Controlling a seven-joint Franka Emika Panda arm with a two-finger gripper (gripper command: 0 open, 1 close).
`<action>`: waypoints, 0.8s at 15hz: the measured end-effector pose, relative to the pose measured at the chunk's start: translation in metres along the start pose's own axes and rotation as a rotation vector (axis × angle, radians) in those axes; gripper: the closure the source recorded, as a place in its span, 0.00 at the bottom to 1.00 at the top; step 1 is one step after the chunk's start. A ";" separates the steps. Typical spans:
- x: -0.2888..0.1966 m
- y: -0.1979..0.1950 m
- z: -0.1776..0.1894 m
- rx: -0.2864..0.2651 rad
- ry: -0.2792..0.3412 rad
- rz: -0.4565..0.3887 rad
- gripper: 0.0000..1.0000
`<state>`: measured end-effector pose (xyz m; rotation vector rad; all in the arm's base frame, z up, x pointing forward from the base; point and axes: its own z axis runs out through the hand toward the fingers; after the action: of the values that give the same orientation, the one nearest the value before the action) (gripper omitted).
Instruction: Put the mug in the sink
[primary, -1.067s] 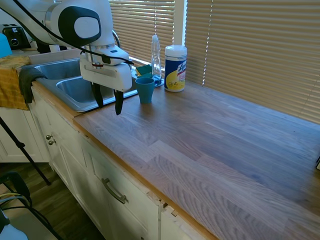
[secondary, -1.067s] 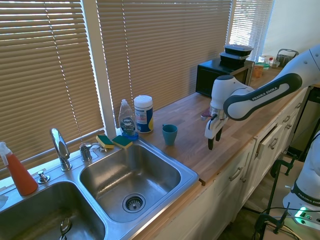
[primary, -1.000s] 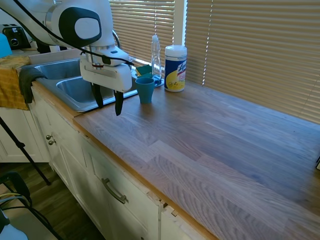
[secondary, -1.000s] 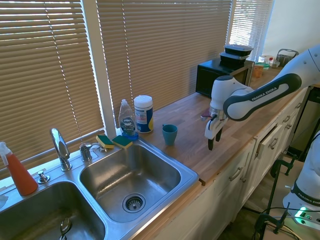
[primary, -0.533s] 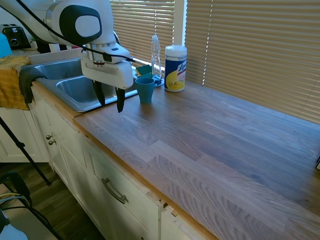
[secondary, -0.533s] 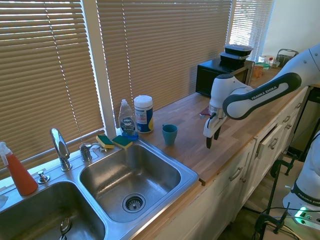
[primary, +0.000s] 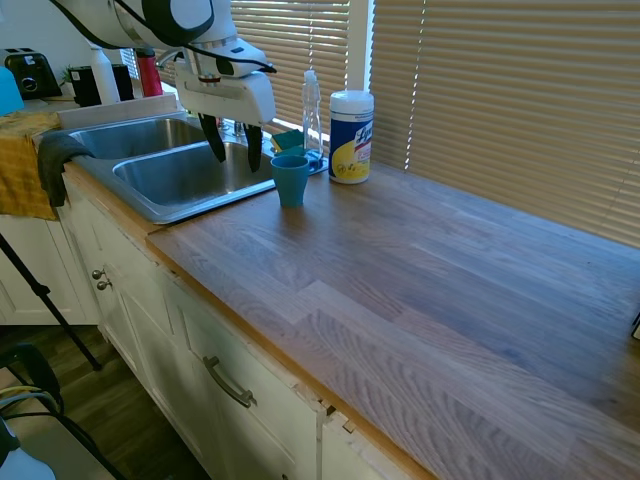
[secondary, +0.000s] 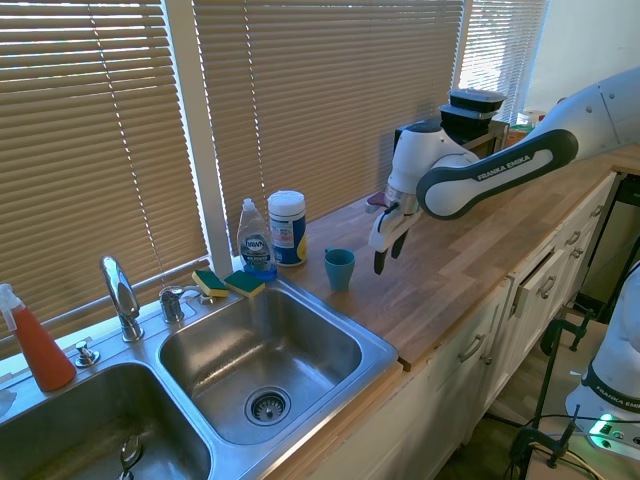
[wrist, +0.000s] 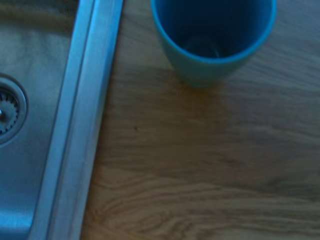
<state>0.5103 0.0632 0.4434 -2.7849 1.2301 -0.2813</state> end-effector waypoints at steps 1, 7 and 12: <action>0.006 -0.012 0.000 0.010 0.004 0.005 0.00; 0.042 -0.070 0.020 0.030 0.037 0.055 0.00; 0.061 -0.105 0.063 0.002 0.014 0.073 0.00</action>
<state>0.6394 0.0888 0.4053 -2.7337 1.3302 -0.2961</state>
